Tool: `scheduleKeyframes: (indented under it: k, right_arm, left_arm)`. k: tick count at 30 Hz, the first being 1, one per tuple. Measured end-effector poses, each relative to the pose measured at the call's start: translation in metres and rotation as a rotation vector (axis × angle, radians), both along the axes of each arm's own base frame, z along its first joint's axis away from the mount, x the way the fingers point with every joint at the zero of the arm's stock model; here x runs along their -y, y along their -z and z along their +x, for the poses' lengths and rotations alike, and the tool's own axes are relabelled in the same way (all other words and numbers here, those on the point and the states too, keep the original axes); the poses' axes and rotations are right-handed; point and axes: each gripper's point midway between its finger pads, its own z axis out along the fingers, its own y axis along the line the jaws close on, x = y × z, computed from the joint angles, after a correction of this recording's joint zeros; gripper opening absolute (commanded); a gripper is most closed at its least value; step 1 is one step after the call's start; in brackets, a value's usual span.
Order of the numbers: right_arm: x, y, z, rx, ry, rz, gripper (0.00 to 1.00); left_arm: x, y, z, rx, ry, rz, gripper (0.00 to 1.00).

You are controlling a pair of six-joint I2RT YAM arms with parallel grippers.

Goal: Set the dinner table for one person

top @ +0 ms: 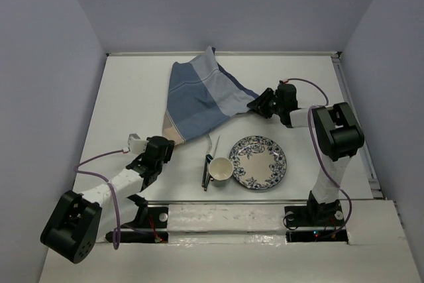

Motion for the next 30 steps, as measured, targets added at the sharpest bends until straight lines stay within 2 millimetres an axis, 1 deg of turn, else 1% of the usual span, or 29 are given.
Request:
scheduleKeyframes:
  k: [2,3,4,5,6,7,10,12,13,14,16,17,18,19,20,21,22,24,25,26,27,28,30]
  right_arm:
    - [-0.001,0.000,0.000,0.000,0.009,0.008,0.29]
    - [-0.001,0.001,-0.001,-0.002,0.013,0.010,0.20]
    - [0.000,0.001,0.000,-0.004,0.020,0.008,0.16]
    - [0.001,0.002,0.000,-0.007,0.029,0.007,0.06]
    - [0.002,0.003,0.001,-0.006,0.036,0.005,0.00]
    - [0.002,0.002,0.001,-0.005,0.043,0.005,0.00]
    - [0.005,0.001,0.006,0.018,0.059,-0.009,0.00]
    - [0.008,-0.002,0.009,0.044,0.065,-0.031,0.00]
    - [0.010,-0.007,0.009,0.060,0.068,-0.045,0.00]
    - [0.012,-0.012,0.008,0.076,0.069,-0.063,0.00]
    - [0.019,-0.034,0.005,0.128,0.075,-0.110,0.00]
    - [0.022,-0.056,0.005,0.178,0.078,-0.130,0.00]
    - [0.027,-0.083,0.004,0.240,0.085,-0.155,0.00]
    - [0.030,-0.107,0.004,0.295,0.092,-0.170,0.00]
    - [0.036,-0.148,0.001,0.380,0.107,-0.192,0.00]
    - [0.041,-0.183,0.000,0.456,0.123,-0.208,0.00]
    - [0.045,-0.214,-0.003,0.521,0.138,-0.220,0.00]
    - [0.055,-0.280,-0.013,0.656,0.173,-0.246,0.00]
    - [0.061,-0.313,-0.020,0.720,0.195,-0.255,0.00]
    - [0.065,-0.334,-0.027,0.764,0.209,-0.261,0.00]
    - [0.070,-0.360,-0.037,0.814,0.225,-0.269,0.00]
    - [0.073,-0.379,-0.045,0.848,0.236,-0.277,0.00]
    - [0.077,-0.409,-0.060,0.901,0.244,-0.286,0.00]
  left_arm:
    - [-0.001,-0.002,0.002,0.013,-0.006,0.006,0.28]
    - [-0.002,-0.004,0.003,0.021,-0.006,0.010,0.24]
    - [-0.002,-0.005,0.005,0.031,-0.008,0.016,0.21]
    - [-0.003,-0.008,0.007,0.044,-0.009,0.025,0.14]
    - [-0.004,-0.009,0.008,0.051,-0.008,0.031,0.08]
    - [-0.004,-0.011,0.010,0.061,-0.006,0.041,0.01]
    - [-0.006,-0.018,0.015,0.096,0.015,0.093,0.00]
    - [-0.004,-0.031,0.023,0.133,0.045,0.149,0.00]
    - [-0.004,-0.039,0.029,0.152,0.062,0.184,0.00]
    - [-0.001,-0.054,0.037,0.184,0.079,0.218,0.00]
    - [0.004,-0.089,0.055,0.257,0.110,0.284,0.00]
    - [0.008,-0.120,0.067,0.326,0.122,0.319,0.00]
    - [0.011,-0.141,0.074,0.368,0.127,0.333,0.00]
    - [0.014,-0.172,0.082,0.436,0.134,0.357,0.00]
    - [0.016,-0.198,0.087,0.490,0.136,0.370,0.00]
    - [0.018,-0.225,0.090,0.547,0.136,0.382,0.00]
    - [0.020,-0.257,0.092,0.613,0.140,0.400,0.00]
    - [0.021,-0.309,0.089,0.721,0.139,0.419,0.00]
    - [0.020,-0.331,0.086,0.769,0.136,0.426,0.00]
    - [0.019,-0.353,0.081,0.818,0.133,0.430,0.00]
    - [0.018,-0.371,0.075,0.859,0.134,0.436,0.00]
    - [0.017,-0.384,0.071,0.890,0.135,0.441,0.00]
    - [0.017,-0.410,0.063,0.950,0.139,0.449,0.00]
